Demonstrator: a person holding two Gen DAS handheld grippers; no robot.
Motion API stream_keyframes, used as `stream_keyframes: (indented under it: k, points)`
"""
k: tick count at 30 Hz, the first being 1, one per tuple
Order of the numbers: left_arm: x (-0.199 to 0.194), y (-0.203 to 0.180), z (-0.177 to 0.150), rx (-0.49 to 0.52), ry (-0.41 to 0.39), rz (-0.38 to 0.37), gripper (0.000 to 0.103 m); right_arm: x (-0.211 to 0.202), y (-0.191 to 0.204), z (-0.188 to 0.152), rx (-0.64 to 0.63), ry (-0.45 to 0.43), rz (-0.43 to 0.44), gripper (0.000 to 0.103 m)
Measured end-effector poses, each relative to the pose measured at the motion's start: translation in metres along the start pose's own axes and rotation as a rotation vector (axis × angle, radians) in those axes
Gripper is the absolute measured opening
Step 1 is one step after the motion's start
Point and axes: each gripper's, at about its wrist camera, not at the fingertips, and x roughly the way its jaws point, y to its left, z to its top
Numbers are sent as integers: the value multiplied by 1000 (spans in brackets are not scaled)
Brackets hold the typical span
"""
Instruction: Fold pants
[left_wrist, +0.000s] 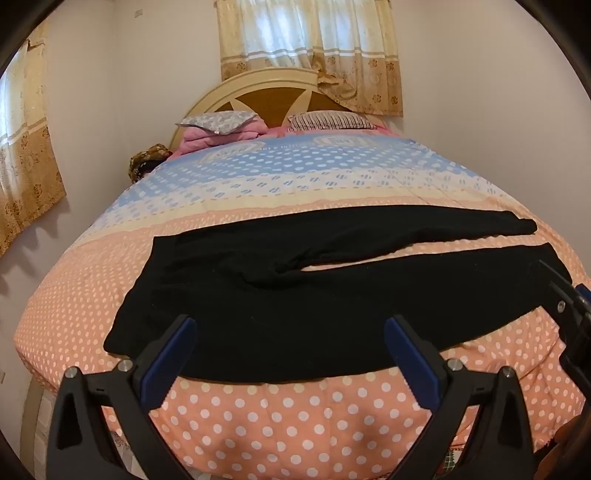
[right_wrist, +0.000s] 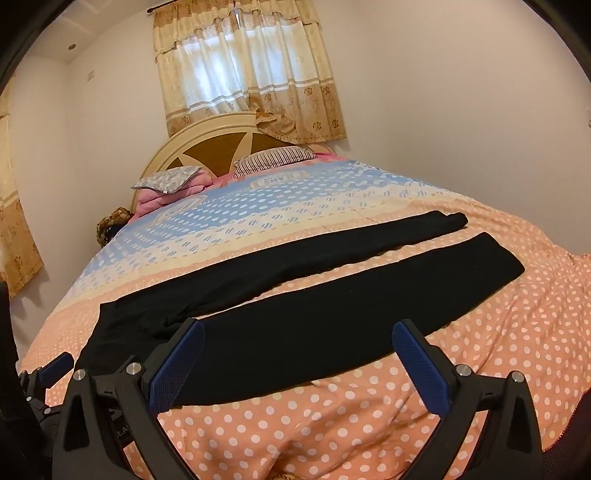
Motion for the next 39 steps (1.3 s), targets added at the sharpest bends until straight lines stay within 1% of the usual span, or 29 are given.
stream_keyframes:
  k: [39]
  points:
    - [8, 11, -2, -27, 29, 5, 103, 8, -2, -5, -9, 20, -1, 102]
